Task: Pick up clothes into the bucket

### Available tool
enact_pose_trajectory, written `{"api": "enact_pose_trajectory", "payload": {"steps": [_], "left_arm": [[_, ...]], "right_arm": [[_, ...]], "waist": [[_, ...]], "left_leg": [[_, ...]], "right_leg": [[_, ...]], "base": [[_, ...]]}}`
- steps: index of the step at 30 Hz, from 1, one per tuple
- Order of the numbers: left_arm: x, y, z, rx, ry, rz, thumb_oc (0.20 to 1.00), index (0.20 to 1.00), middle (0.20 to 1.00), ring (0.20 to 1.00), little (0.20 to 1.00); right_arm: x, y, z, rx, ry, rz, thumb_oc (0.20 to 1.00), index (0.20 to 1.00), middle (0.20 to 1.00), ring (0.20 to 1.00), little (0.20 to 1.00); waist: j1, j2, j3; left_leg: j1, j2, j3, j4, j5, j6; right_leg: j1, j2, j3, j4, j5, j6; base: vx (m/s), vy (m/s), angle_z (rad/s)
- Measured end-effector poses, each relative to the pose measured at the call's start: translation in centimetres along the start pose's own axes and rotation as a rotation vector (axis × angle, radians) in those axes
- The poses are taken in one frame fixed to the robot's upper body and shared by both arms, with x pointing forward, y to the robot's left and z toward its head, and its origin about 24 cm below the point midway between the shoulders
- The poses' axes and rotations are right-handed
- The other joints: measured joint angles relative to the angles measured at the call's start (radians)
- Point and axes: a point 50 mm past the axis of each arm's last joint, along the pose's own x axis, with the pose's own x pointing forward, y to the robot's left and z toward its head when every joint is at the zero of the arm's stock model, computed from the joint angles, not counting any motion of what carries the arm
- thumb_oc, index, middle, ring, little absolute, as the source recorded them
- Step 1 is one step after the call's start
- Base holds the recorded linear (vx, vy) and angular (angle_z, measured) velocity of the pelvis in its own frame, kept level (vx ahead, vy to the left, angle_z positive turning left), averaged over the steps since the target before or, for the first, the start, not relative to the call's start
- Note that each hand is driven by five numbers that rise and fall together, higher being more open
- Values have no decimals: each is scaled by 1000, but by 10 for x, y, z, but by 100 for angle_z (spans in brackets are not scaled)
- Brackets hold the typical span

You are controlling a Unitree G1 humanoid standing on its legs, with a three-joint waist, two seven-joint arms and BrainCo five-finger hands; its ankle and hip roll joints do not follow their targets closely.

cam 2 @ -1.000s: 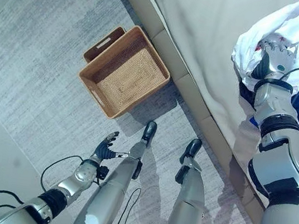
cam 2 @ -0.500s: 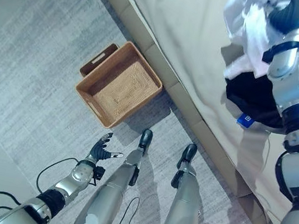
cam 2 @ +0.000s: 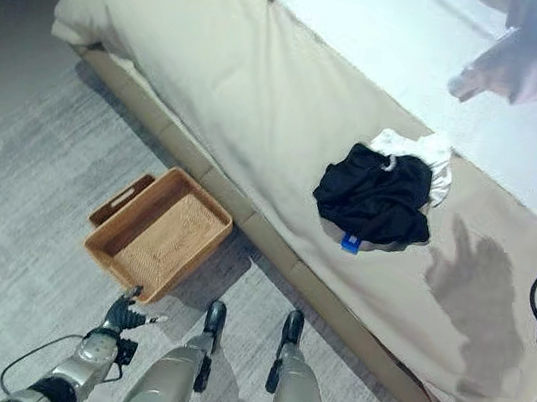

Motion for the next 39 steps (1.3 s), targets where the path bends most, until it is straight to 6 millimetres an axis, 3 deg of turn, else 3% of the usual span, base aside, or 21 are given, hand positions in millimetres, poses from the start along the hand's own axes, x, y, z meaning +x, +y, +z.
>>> {"api": "enact_pose_trajectory", "payload": {"steps": [2, 3, 6, 10, 12, 13, 14, 16, 18, 19, 20, 24, 28, 35, 39], "left_arm": [[-4, -1, -9, -10, 27, -5, 1000, 1000, 1000, 1000, 1000], [-8, -3, -19, -9, 55, -19, 1000, 1000, 1000, 1000, 1000], [-15, -12, -26, -17, 66, -61, 1000, 1000, 1000, 1000, 1000], [-16, -18, 7, -49, -85, -124, 1000, 1000, 1000, 1000, 1000], [-18, -10, 51, -70, -282, -149, 1000, 1000, 1000, 1000, 1000], [-19, -8, 63, -84, -328, -156, 1000, 1000, 1000, 1000, 1000], [-22, 0, 91, -121, -439, -175, 1000, 1000, 1000, 1000, 1000], [-29, 11, 116, -147, -540, -198, 1000, 1000, 1000, 1000, 1000], [-45, 26, 164, -196, -728, -245, 1000, 1000, 1000, 1000, 1000], [-50, 31, 177, -200, -790, -256, 1000, 1000, 1000, 1000, 1000], [-59, 36, 203, -209, -879, -293, 1000, 1000, 1000, 1000, 1000], [-74, 35, 245, -225, -1015, -378, 1000, 1000, 1000, 1000, 1000], [-85, 21, 265, -160, -1076, -462, 1000, 1000, 1000, 1000, 1000], [-94, -1, 281, -53, -1116, -570, 1000, 1000, 1000, 1000, 1000], [-99, -4, 289, 23, -1137, -593, 1000, 1000, 1000, 1000, 1000]], "right_arm": [[-2, 2, -2, 10, 8, 8, 200, 200, 200, 200, 200], [-11, 7, -12, 12, 29, 36, 200, 200, 200, 200, 200], [-24, 18, -24, 0, 64, 116, 200, 200, 200, 200, 200], [-40, 31, -29, 5, 64, 227, 200, 200, 200, 200, 200], [-51, 42, -28, 15, 48, 310, 200, 200, 200, 200, 200], [-56, 46, -28, 18, 45, 341, 200, 200, 200, 200, 200], [-66, 53, -30, 18, 40, 420, 200, 200, 200, 200, 200], [-80, 61, -36, 18, 53, 498, 200, 200, 200, 200, 200], [-106, 71, -51, 6, 95, 643, 200, 200, 200, 200, 200], [-115, 74, -54, 1, 107, 686, 200, 200, 200, 200, 200], [-136, 80, -64, -5, 140, 786, 200, 200, 200, 200, 200], [-178, 89, -77, 36, 212, 961, 200, 200, 200, 200, 200], [-193, 92, -67, 124, 207, 1045, 200, 200, 200, 200, 200], [-188, 91, -25, 287, 58, 1118, 200, 200, 200, 200, 200], [-187, 89, -5, 363, -16, 1129, 200, 200, 200, 200, 200]], "waist": [[4, 1, -12], [-4, 2, -81], [1, 11, -137], [-11, 33, -204], [-16, 38, -225], [-26, 39, -231], [-31, 46, -238], [-34, 48, -247], [-38, 58, -270], [-38, 61, -273], [-35, 68, -277], [-31, 92, -291], [-32, 94, -292], [-30, 94, -292], [-29, 95, -289]], "left_leg": [[51, 6, 20, -12, -9, -1], [59, 14, 26, -19, -20, -6], [134, 23, 49, -49, -22, -7], [191, 36, 70, -78, -33, -11], [209, 42, 77, -87, -33, -11], [216, 42, 79, -91, -33, -11], [239, 45, 79, -93, -33, -11], [258, 49, 82, -98, -34, -11], [262, 53, 82, -102, -36, -10], [263, 54, 82, -102, -36, -10], [274, 56, 82, -103, -36, -10], [275, 56, 80, -109, -40, -16], [276, 60, 79, -108, -40, -16], [285, 62, 72, -104, -39, -16], [291, 61, 61, -105, -40, -16]], "right_leg": [[46, 6, 13, -14, 0, 0], [56, 13, 18, -38, -1, 0], [120, 26, 34, -67, 0, 0], [167, 37, 50, -97, -3, 1], [184, 46, 59, -110, 0, 0], [190, 48, 60, -111, 0, -1], [210, 49, 63, -115, 0, -1], [230, 51, 66, -124, 0, -1], [233, 56, 67, -124, -3, 1], [234, 57, 67, -124, -3, 1], [243, 57, 66, -124, -4, 2], [243, 58, 66, -124, -6, 0], [245, 62, 65, -124, -6, -1], [260, 63, 54, -124, -10, -2], [271, 62, 40, -124, -17, -3]], "base": [[61, -17, -28], [99, -33, -23], [77, -11, -20], [62, -4, -18], [31, -6, -13], [28, -15, -5], [28, -15, -8], [33, -25, -7], [39, -37, -1], [24, -35, 2], [0, 0, 0], [8, -10, 0], [0, 0, 0], [1, -4, 2], [3, -3, 9]]}}
